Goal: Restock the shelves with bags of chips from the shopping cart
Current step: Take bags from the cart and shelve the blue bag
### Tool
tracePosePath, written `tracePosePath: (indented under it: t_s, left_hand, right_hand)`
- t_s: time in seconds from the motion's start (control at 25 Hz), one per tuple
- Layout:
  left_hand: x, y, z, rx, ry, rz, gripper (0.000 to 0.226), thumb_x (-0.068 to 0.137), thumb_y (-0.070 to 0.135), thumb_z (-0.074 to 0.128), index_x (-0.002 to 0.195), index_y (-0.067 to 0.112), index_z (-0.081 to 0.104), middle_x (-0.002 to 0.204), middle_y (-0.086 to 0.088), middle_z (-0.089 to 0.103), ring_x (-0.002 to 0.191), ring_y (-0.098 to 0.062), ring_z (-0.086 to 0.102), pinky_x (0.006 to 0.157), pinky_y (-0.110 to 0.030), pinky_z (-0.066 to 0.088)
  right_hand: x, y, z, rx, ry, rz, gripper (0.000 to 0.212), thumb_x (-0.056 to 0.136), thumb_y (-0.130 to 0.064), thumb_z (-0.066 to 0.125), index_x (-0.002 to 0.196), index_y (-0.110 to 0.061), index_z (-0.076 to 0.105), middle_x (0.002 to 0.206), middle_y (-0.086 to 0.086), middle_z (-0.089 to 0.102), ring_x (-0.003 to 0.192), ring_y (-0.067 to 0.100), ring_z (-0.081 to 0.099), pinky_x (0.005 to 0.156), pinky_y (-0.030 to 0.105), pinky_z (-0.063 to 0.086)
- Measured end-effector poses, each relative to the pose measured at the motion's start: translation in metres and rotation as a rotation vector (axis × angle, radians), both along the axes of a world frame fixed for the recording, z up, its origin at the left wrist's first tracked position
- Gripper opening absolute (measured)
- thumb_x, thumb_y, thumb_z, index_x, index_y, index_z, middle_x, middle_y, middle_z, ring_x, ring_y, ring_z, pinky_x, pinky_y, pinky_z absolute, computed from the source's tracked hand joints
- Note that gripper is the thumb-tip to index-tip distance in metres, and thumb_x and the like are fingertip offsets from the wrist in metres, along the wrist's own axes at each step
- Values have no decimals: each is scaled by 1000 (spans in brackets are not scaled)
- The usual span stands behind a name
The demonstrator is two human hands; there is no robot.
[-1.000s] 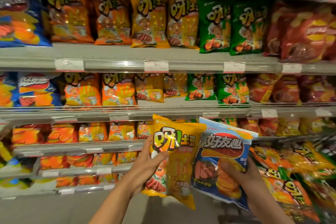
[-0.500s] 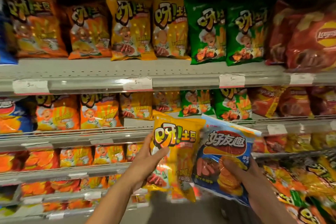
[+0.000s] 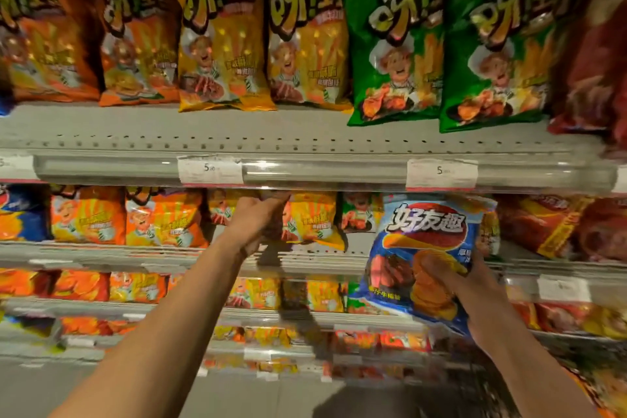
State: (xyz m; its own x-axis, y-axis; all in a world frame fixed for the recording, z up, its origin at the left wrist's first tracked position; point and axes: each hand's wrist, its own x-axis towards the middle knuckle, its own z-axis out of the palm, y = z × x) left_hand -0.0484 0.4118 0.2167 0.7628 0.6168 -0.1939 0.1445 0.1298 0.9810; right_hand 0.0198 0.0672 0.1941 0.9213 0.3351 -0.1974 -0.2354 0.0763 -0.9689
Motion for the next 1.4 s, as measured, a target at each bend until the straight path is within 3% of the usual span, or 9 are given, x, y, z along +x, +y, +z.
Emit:
tracePosePath:
  t_s: [0.2,0.36,0.52,0.68,0.84,0.96,1.08,1.24,1.4]
  left_hand:
    - [-2,7,-32,164,76,-70,30,87,41,76,87,15,61,71,-2,51,62,-13,54,56,-29,46]
    - [-1,17,-30,235,120,-141,37,89,41,74,90,6,62,68,-8,48,65,-21,48,67,-36,47]
    - [0,0,-17,337,140,-60,26,92,36,72,92,10,68,65,-6,55,63,-21,52,62,-40,46]
    - [-27,-14,-18,570,69,-13,33,92,37,71,111,12,61,90,-17,58,81,-29,59,76,-47,53]
    - [-75,-8,-25,629,106,-16,68,96,35,66,154,16,35,145,-5,43,130,-16,46,105,-30,41]
    - [-109,13,-31,707,121,-47,60,99,27,63,152,15,39,148,-5,46,130,-12,47,97,-11,35]
    - [-143,45,-37,712,144,-72,54,100,26,62,150,18,43,148,-2,48,124,-2,43,90,4,28]
    - [-192,98,-46,696,105,-119,55,99,30,62,150,22,44,150,3,46,135,-8,43,107,-22,35]
    - [-260,173,-46,726,111,-134,53,97,27,66,147,20,48,143,1,52,133,-14,48,107,-23,36]
  right_hand:
    - [13,2,5,-28,-36,36,71,64,-25,82,131,-23,58,102,7,75,87,26,73,70,36,56]
    - [12,15,1,-11,-24,139,72,70,-22,80,137,-19,54,95,7,71,77,26,67,67,35,51]
    - [5,30,-5,-31,-32,146,82,63,-27,82,139,-24,52,114,10,73,100,35,69,89,52,56]
    - [-12,44,-9,1,-20,178,82,58,-30,84,135,-24,57,109,11,75,86,28,72,65,35,55]
    - [-37,69,-22,27,-1,235,75,65,-27,84,135,-21,58,100,5,75,74,19,74,61,35,59]
    - [-59,100,-30,-15,-3,249,83,59,-36,86,136,-27,56,116,5,75,104,32,72,91,56,57]
    - [-87,138,-33,-26,1,275,98,43,-55,96,131,-31,59,113,1,77,101,28,74,86,51,59]
    - [-127,194,-33,-17,-11,309,76,58,-40,93,127,-26,62,101,5,78,83,27,75,70,40,58]
    - [-182,268,-31,-48,-54,278,79,58,-45,94,127,-22,63,106,13,76,93,34,73,80,50,59]
